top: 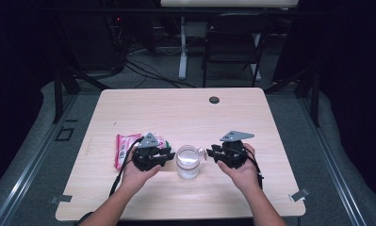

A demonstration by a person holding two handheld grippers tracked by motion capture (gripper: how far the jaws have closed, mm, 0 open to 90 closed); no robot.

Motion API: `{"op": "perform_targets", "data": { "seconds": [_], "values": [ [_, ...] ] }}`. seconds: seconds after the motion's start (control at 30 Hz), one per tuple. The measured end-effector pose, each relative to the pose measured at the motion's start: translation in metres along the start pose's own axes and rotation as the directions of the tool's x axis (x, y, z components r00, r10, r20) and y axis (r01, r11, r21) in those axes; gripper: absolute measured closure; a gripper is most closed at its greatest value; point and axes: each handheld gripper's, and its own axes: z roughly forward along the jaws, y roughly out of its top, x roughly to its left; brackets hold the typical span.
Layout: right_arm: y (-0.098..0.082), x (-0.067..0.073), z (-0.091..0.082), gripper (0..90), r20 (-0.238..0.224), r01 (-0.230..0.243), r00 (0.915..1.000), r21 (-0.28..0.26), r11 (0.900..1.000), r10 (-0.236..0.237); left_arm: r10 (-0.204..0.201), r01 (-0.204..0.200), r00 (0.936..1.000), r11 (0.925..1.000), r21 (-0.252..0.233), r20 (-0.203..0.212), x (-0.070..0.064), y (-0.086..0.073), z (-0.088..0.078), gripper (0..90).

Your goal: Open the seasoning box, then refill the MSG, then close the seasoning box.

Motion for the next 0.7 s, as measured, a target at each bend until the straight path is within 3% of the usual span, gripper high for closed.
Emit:
{"op": "perform_targets", "data": {
  "seconds": [0.27,0.43,0.7],
  "values": [
    [0.010,0.001,-0.004,76.5,-0.025,-0.004,0.9997,-0.045,0.999,0.003,0.018,-0.018,0.9998,0.9997,0.017,0.000,-0.005,-0.004,-0.004,79.1],
    [0.013,0.004,-0.001,80.4,-0.016,0.014,0.9998,-0.066,0.998,-0.016,0.005,-0.005,1.0000,0.9996,0.027,0.003,-0.006,-0.008,-0.004,84.8],
    [0.016,0.007,0.013,80.6,-0.035,0.023,0.9991,-0.038,0.999,-0.025,0.018,-0.018,0.9998,0.9995,0.026,0.008,-0.010,-0.014,-0.008,87.4]
  ]
}}
